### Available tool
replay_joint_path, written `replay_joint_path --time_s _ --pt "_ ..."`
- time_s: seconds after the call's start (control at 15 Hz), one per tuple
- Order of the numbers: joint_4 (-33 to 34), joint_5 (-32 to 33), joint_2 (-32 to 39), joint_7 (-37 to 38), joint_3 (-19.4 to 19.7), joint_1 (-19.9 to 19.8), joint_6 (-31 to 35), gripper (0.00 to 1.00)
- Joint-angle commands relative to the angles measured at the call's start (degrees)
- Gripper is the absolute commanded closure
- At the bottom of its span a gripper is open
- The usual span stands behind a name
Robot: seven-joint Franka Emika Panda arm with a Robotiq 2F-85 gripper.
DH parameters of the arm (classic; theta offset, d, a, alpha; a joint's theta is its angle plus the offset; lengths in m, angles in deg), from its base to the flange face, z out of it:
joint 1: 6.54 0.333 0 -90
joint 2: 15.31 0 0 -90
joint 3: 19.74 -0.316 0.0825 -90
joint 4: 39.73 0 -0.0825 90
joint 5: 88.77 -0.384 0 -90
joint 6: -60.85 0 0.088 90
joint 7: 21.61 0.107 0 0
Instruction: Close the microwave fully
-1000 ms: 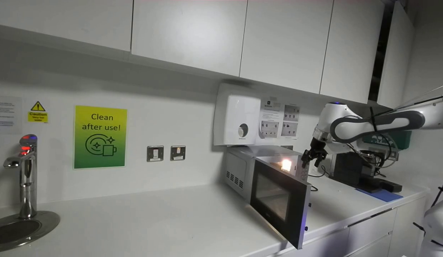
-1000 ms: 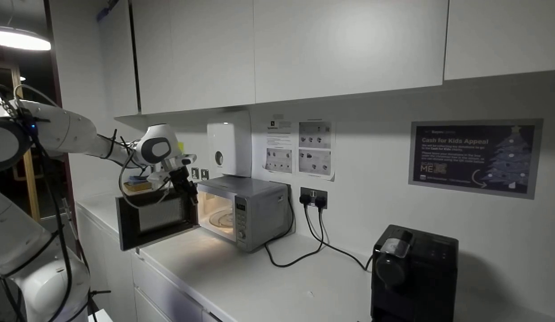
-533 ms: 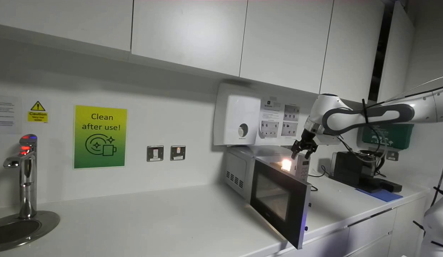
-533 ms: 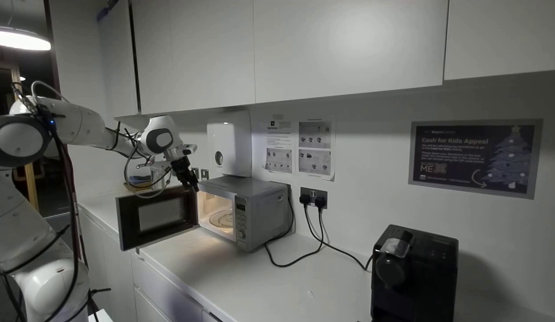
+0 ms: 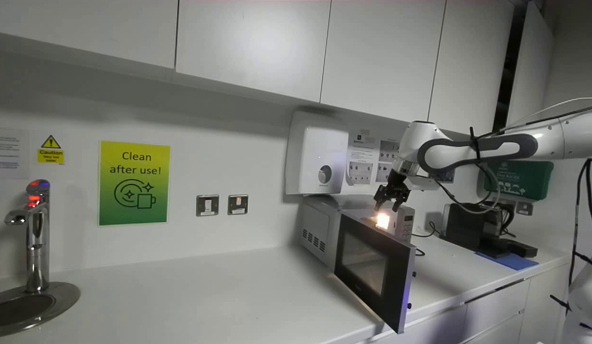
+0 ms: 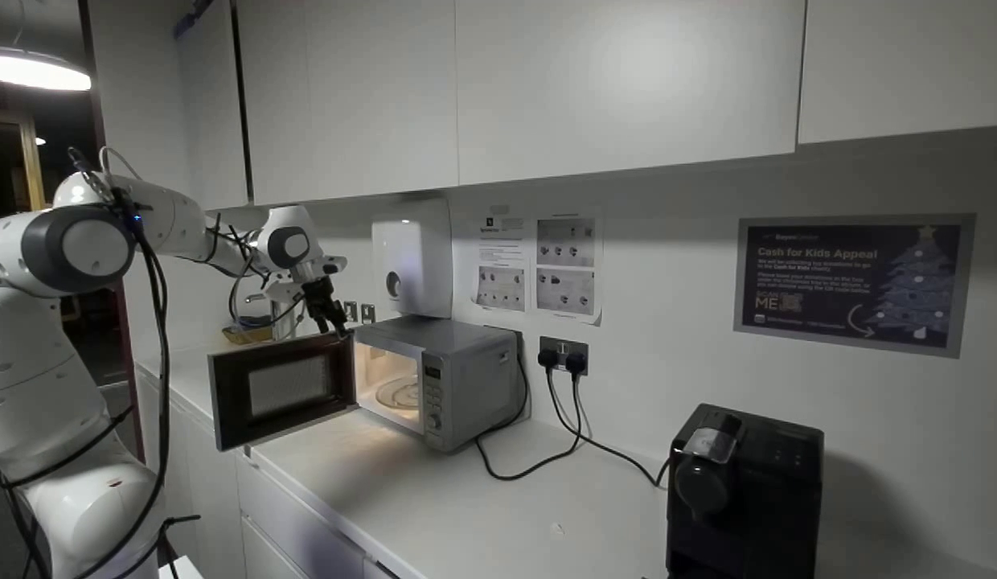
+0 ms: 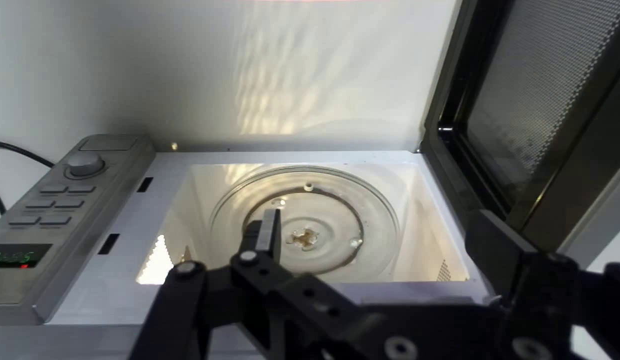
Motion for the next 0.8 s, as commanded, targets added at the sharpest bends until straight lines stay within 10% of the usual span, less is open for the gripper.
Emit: replay_joint_path --time_s 0.0,0.73 --pt "5.6 -0.1 4.2 -0.1 -0.1 2.6 -2.4 0.00" --pt "15.1 0.3 11.7 -0.1 -0.9 8.0 -4.5 0.00"
